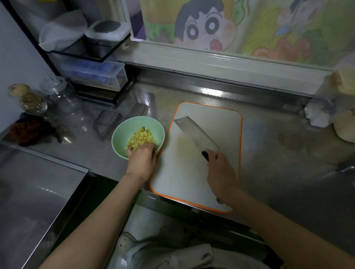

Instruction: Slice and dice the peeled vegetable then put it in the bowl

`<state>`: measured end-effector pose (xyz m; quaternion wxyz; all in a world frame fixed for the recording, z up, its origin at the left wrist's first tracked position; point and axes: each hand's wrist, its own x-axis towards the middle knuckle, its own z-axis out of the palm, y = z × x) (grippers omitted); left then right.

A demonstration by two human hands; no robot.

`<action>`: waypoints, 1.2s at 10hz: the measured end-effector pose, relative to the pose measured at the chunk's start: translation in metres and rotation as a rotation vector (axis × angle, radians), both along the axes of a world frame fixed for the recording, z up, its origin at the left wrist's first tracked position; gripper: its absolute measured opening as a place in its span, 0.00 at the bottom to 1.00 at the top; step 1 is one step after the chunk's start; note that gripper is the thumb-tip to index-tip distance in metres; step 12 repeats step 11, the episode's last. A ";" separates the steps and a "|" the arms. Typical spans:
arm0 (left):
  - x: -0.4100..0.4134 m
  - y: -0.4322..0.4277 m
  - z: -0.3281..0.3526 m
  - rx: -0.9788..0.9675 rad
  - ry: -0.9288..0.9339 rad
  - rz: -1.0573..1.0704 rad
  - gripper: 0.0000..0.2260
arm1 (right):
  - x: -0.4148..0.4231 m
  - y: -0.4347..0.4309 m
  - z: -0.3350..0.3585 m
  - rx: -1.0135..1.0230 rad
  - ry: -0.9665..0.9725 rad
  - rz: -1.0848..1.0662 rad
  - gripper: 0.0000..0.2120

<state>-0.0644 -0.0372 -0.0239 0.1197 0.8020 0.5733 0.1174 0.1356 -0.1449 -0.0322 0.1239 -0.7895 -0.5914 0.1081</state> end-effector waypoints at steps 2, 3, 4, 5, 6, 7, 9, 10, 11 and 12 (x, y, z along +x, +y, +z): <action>0.003 -0.002 -0.005 0.002 -0.007 -0.033 0.05 | 0.003 -0.004 -0.012 -0.066 -0.084 0.009 0.25; 0.007 -0.004 -0.009 0.011 -0.012 -0.065 0.06 | 0.000 -0.006 -0.014 -0.089 -0.042 0.022 0.24; 0.015 -0.007 -0.009 -0.003 -0.005 -0.078 0.07 | -0.003 -0.006 -0.020 -0.130 0.026 0.041 0.22; 0.017 -0.007 -0.009 0.001 0.010 -0.076 0.08 | -0.006 -0.007 -0.030 -0.142 0.082 0.089 0.16; 0.016 -0.007 -0.007 0.010 0.011 -0.107 0.08 | -0.013 -0.006 -0.034 -0.180 0.040 0.100 0.18; 0.014 -0.003 -0.001 -0.031 -0.021 -0.139 0.07 | -0.012 -0.001 -0.034 -0.220 -0.012 0.131 0.18; 0.013 0.008 0.012 -0.160 0.036 -0.197 0.07 | 0.008 0.016 -0.021 -0.373 -0.105 0.326 0.15; 0.015 0.015 0.023 -0.179 0.177 -0.229 0.11 | 0.022 0.037 0.006 -0.495 -0.143 0.415 0.19; 0.019 0.029 0.038 -0.158 0.292 -0.215 0.14 | 0.035 0.068 0.057 -0.475 -0.120 0.402 0.22; 0.019 0.029 0.038 -0.158 0.292 -0.215 0.14 | 0.035 0.068 0.057 -0.475 -0.120 0.402 0.22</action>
